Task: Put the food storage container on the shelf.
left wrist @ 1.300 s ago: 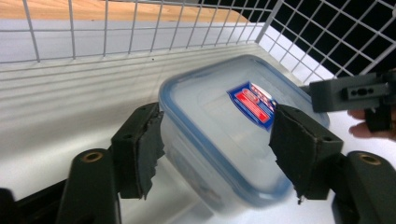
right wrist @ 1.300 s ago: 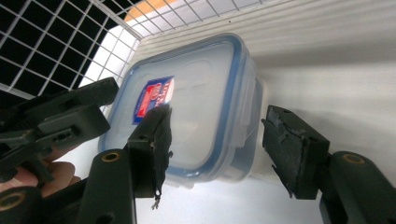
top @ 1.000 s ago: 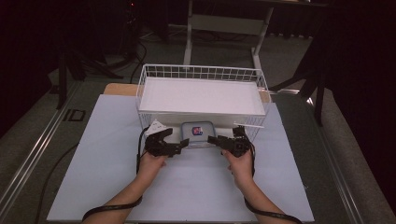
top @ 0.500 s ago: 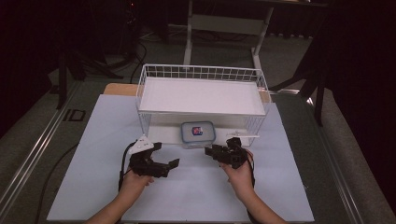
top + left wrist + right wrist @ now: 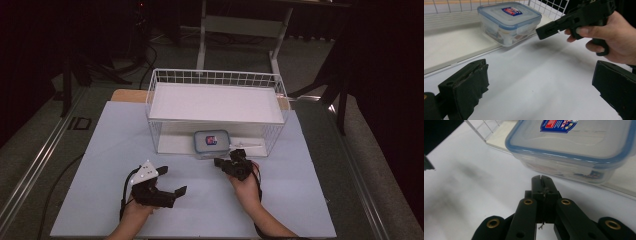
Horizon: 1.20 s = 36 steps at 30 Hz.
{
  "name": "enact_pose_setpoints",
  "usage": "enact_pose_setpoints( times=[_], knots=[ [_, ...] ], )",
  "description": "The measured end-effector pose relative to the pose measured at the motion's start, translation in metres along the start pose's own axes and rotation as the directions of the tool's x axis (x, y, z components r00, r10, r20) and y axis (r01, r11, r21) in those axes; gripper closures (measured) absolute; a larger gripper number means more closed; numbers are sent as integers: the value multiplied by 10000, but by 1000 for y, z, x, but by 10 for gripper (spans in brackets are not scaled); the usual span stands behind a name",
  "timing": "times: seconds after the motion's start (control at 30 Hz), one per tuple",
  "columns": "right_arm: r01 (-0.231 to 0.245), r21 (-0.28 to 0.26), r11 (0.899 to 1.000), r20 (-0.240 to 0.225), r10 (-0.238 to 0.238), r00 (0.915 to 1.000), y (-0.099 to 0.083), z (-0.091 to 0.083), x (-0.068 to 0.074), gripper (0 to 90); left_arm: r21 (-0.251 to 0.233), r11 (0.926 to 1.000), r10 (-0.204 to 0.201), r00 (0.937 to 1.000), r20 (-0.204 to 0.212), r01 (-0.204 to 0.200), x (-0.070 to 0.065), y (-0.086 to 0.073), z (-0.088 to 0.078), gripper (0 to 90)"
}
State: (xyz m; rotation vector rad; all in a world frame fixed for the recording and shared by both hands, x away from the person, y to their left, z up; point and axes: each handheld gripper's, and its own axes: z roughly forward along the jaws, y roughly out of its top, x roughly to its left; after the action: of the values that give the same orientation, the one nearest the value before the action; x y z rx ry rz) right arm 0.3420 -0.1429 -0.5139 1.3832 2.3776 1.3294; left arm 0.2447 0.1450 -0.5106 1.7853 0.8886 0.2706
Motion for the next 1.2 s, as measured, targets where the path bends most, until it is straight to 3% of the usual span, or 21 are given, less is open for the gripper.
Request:
enact_pose_setpoints(
  times=[0.33,0.6,1.0,1.13,1.2],
  knots=[
    [-110,-88,9999,97,111,9999,8,24,1,898,76,9990,437,9989,-146,-436,-2,-6,4,15],
    [-313,-384,9988,407,329,9986,23,40,-4,898,-37,9998,188,9997,-154,-189,2,-8,4,15],
    [-344,-684,9971,780,397,9962,38,50,-18,898,-81,9998,200,9997,-142,-201,2,-9,1,15],
    [-904,-584,9942,774,948,9925,42,52,-18,898,-72,9998,194,9997,-150,-195,3,-9,1,15],
    [-819,-760,9937,476,857,9952,43,55,-22,898,-45,9999,164,9997,-163,-165,3,-10,0,15]
  ],
)
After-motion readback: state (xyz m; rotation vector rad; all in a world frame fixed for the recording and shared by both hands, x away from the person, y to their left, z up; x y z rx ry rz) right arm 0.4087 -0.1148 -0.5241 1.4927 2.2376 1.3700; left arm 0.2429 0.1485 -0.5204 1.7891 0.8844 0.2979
